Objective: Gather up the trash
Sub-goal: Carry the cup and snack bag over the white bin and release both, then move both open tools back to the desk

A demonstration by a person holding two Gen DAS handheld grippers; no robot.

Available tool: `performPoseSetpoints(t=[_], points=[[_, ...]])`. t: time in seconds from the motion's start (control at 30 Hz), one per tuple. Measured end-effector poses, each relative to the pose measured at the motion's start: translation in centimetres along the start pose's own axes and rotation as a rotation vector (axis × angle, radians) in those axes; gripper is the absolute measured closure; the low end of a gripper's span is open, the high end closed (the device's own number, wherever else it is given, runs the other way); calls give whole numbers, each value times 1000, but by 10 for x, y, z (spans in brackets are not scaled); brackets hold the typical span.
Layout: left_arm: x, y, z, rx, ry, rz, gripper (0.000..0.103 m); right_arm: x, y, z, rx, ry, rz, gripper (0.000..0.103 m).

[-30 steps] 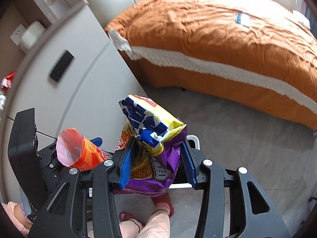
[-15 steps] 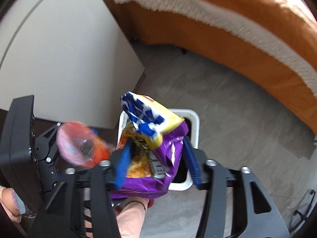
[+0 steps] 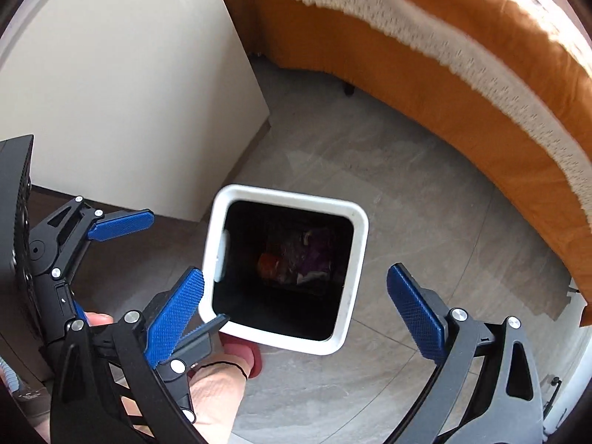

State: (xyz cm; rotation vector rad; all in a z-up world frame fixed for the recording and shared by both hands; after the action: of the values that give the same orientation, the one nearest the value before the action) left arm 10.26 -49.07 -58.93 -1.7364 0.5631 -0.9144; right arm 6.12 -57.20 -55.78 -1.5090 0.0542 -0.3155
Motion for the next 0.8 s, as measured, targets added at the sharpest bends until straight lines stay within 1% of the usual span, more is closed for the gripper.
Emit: performPoseSetpoints(t=[0.03, 0.07, 0.13, 0.27, 0.33, 0.37, 0.4, 0.47, 0.6, 0.7, 0.8], points=[[2, -11, 0, 3, -9, -14, 5, 3, -10, 1, -3, 4, -13, 5], [8, -32, -1, 7, -28, -37, 5, 4, -23, 2, -6, 7, -31, 4], [15, -60, -3, 11, -48, -64, 5, 7, -58, 4, -12, 9, -69, 5], [28, -140, -13, 43, -69, -145, 5, 17, -129, 16, -17, 19, -170, 5], [32, -178, -17, 45, -73, -189, 5, 25, -174, 26, -25, 22, -256, 5], [36, -205, -20, 52, -76, -224, 5, 29, -192, 31, -25, 20, -293, 5], [38, -219, -20, 61, -80, -239, 5, 35, -216, 38, -21, 18, -341, 5], [43, -262, -22, 64, -93, -293, 5, 45, -247, 49, -2, 10, -408, 5], [46, -333, -8, 129, -128, -392, 5, 73, -307, 80, 68, -51, -532, 4], [41, -380, 12, 218, -168, -456, 5, 92, -342, 112, 138, -128, -605, 4], [34, -415, 37, 313, -215, -498, 5, 103, -363, 145, 204, -198, -639, 4]])
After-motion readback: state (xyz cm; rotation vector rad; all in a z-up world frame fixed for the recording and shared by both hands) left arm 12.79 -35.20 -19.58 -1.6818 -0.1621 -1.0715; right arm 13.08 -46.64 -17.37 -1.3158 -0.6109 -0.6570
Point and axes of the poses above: each gripper's, at about its wrist camera, not at the fingertips, and y roughly the way its jaws point, z to its left, x to its top, the point moved 6 cm from there along y, roughly the way its jaws point, and after that the axes turned 1 degree about -x, right-handed, at the moved point
